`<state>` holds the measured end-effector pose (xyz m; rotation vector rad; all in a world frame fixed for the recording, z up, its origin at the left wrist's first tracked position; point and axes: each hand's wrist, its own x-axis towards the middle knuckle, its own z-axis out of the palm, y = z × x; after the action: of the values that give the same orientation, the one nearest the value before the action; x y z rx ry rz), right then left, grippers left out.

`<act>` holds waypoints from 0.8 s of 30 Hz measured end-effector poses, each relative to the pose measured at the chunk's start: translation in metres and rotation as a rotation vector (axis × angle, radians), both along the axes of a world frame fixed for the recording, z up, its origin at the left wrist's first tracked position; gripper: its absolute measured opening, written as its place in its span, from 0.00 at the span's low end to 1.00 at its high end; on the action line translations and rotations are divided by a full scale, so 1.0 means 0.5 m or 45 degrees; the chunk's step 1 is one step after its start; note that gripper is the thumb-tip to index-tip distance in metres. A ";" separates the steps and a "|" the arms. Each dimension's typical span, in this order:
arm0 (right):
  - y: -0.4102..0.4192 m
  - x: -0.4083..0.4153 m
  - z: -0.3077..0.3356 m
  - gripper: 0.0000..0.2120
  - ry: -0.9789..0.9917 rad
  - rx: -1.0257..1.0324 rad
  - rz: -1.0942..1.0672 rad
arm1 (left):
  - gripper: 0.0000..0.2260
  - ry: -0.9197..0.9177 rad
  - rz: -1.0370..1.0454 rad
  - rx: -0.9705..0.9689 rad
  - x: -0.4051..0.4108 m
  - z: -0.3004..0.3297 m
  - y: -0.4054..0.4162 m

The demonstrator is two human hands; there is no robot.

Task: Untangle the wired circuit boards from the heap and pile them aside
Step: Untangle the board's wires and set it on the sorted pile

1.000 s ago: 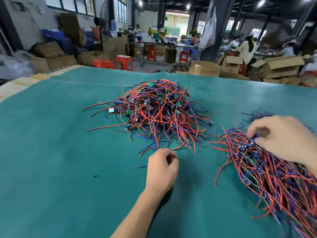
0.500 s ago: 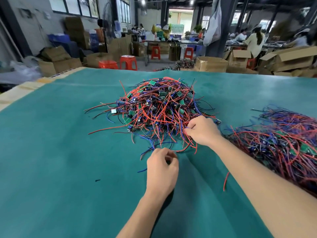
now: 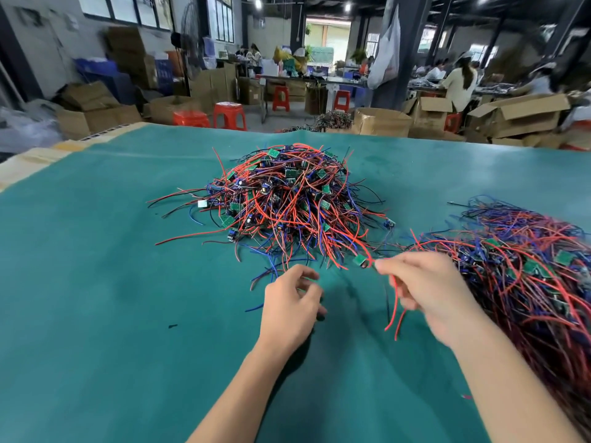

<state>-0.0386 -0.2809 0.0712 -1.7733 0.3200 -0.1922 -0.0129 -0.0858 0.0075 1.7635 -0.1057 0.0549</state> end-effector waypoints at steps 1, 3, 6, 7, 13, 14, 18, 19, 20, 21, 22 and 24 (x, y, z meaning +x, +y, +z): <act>0.014 -0.019 -0.014 0.10 0.022 0.206 0.079 | 0.07 0.003 -0.051 0.006 -0.003 0.003 0.000; 0.044 -0.050 -0.036 0.06 0.006 0.479 0.217 | 0.07 -0.002 -0.164 0.032 -0.008 0.012 0.001; 0.076 -0.065 -0.065 0.07 -0.001 0.468 0.398 | 0.13 0.028 -0.283 -0.048 -0.013 0.021 0.003; 0.080 -0.066 -0.071 0.09 0.009 0.426 0.448 | 0.13 0.046 -0.304 -0.108 -0.016 0.023 0.006; 0.074 -0.073 -0.078 0.11 0.062 0.328 0.715 | 0.05 0.200 -0.462 -0.524 -0.025 0.029 0.013; 0.073 -0.071 -0.080 0.12 0.044 0.354 0.688 | 0.04 0.235 -0.515 -0.623 -0.030 0.030 0.013; 0.067 -0.063 -0.082 0.12 -0.096 0.489 0.468 | 0.06 0.316 -0.650 -0.785 -0.048 0.034 0.019; 0.066 -0.063 -0.083 0.10 -0.136 0.493 0.438 | 0.05 0.319 -0.665 -0.767 -0.050 0.032 0.020; 0.065 -0.063 -0.083 0.08 -0.170 0.491 0.422 | 0.05 0.325 -0.675 -0.750 -0.053 0.031 0.019; 0.066 -0.064 -0.084 0.08 -0.194 0.486 0.411 | 0.06 0.330 -0.675 -0.735 -0.055 0.033 0.017; 0.066 -0.065 -0.084 0.08 -0.208 0.474 0.397 | 0.07 0.334 -0.667 -0.713 -0.057 0.034 0.013; 0.068 -0.064 -0.085 0.10 -0.195 0.439 0.382 | 0.13 0.295 -0.627 -0.576 -0.059 0.032 0.008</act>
<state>-0.0705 -0.2470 0.0285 -1.4338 -0.0260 -0.0528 -0.0426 -0.0820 0.0236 1.2433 -0.3287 -0.4494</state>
